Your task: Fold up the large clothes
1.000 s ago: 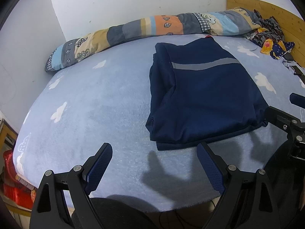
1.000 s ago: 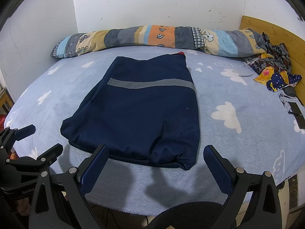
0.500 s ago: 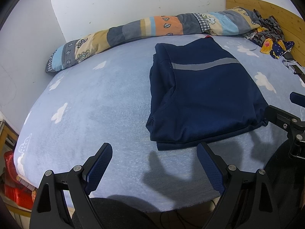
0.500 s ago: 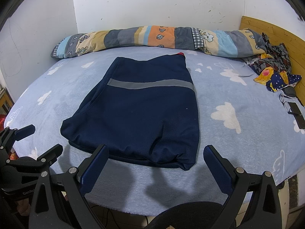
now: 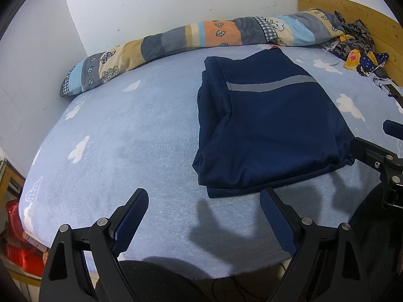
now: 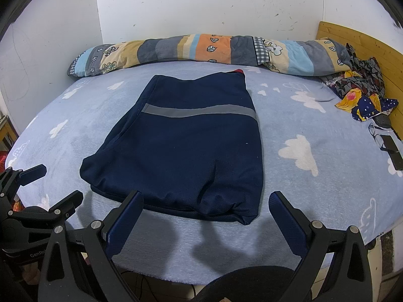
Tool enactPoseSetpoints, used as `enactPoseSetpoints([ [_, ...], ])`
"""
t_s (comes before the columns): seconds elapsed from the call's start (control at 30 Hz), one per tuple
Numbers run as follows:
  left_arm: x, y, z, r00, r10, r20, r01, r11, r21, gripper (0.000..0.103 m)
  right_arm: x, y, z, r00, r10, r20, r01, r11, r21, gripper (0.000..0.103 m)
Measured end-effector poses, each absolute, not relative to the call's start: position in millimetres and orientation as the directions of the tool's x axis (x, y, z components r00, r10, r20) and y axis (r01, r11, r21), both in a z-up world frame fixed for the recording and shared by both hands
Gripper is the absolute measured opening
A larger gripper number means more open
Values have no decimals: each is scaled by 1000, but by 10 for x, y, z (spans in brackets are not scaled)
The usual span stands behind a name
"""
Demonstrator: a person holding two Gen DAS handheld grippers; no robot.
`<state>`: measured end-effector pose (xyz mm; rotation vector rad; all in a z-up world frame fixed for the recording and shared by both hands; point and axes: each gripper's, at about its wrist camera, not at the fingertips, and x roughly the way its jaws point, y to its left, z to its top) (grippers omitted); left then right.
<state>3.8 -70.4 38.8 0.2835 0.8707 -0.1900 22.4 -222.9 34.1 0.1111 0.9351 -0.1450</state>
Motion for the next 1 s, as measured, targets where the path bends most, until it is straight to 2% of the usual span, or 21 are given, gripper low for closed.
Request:
enactPoseSetpoints([
  [1.0,72,-661,381,625,-40,-779,273,947,170,91,227,-2241,331,580,-81,-811,169,985,22,101],
])
